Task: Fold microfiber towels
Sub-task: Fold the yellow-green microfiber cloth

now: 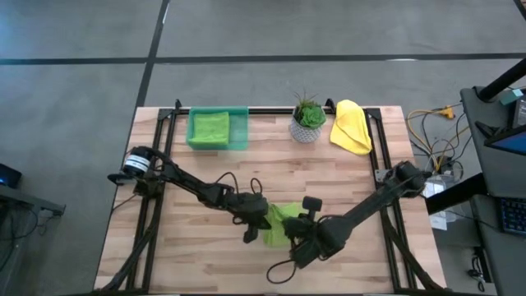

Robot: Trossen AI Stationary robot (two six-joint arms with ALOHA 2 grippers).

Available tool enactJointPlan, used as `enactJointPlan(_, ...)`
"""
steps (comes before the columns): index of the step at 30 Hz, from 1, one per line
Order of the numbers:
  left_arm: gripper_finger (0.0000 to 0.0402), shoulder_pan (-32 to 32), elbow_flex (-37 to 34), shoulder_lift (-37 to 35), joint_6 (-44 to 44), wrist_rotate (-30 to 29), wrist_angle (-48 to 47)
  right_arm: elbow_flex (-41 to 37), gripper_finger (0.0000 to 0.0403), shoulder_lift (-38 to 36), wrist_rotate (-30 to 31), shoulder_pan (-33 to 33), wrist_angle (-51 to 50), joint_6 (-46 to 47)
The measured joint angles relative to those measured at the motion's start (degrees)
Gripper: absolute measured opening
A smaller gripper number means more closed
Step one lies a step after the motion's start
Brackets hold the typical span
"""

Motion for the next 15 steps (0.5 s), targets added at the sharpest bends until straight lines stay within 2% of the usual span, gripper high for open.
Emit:
enactJointPlan(5,0.0001,-0.25,0.34,-2.31,1.55,-4.29,3.97,-8.31,0.0009,-8.24,-1.06,0.01,7.45,-2.55)
enactJointPlan(10,0.0002,-0.37,0.34,-3.46,7.63,-4.29,6.72,-15.91,0.0009,-15.08,-4.04,-0.53,13.04,-3.02)
enactJointPlan(15,0.0012,-1.01,0.49,-3.84,13.89,-4.22,6.87,-21.11,0.0009,-18.59,-7.94,-0.72,18.02,-4.38)
